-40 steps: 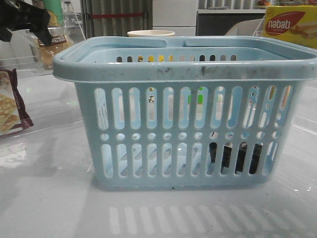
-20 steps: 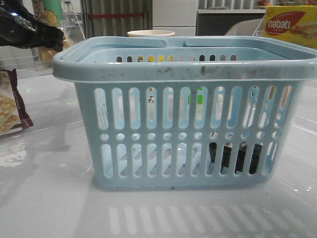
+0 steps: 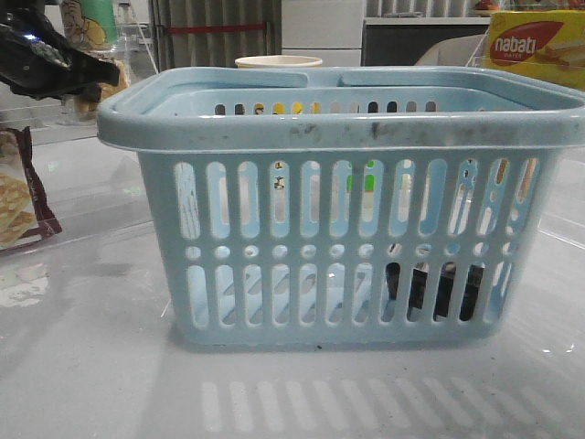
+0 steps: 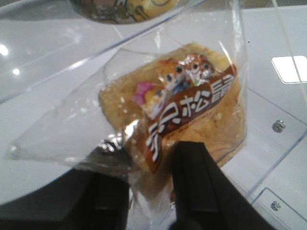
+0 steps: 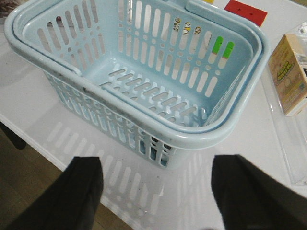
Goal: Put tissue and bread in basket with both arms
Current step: 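Grasp the wrapped bread pastry on the shelf with the left gripper, then carry the bread over the basket and release it inside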
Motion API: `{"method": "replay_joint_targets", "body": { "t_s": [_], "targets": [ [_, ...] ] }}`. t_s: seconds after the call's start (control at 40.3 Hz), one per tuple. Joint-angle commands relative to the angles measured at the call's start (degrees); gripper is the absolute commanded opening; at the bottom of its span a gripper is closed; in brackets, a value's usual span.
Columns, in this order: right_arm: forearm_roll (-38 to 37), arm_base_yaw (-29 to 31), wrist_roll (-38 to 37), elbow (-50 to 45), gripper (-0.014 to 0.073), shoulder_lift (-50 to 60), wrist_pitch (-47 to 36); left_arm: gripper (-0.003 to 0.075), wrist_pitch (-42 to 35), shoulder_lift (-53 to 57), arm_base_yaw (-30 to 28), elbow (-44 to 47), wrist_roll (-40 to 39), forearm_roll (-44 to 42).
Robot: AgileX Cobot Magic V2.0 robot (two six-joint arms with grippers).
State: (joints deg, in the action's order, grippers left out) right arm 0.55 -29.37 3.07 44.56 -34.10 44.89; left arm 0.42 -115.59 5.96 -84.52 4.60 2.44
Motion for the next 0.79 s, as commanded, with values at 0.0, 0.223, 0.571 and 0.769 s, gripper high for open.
{"method": "replay_joint_targets", "body": {
  "t_s": [0.0,0.223,0.571,0.769],
  "targets": [
    [-0.55,0.01,0.5,1.47,0.057,-0.02,-4.15,0.021,-3.7,6.04,0.36,-1.98,-0.51,0.54],
    [-0.55,0.01,0.5,1.47,0.057,-0.02,-4.15,0.0127,3.91,13.5,2.22,-1.98,-0.51,0.54],
    [-0.55,0.01,0.5,1.47,0.057,-0.02,-4.15,0.009,18.97,27.85,8.9,-1.98,-0.18,-0.29],
    [-0.55,0.01,0.5,1.47,0.057,-0.02,-4.15,0.009,29.7,33.48,16.27,-1.98,0.03,-0.29]
  ]
}}
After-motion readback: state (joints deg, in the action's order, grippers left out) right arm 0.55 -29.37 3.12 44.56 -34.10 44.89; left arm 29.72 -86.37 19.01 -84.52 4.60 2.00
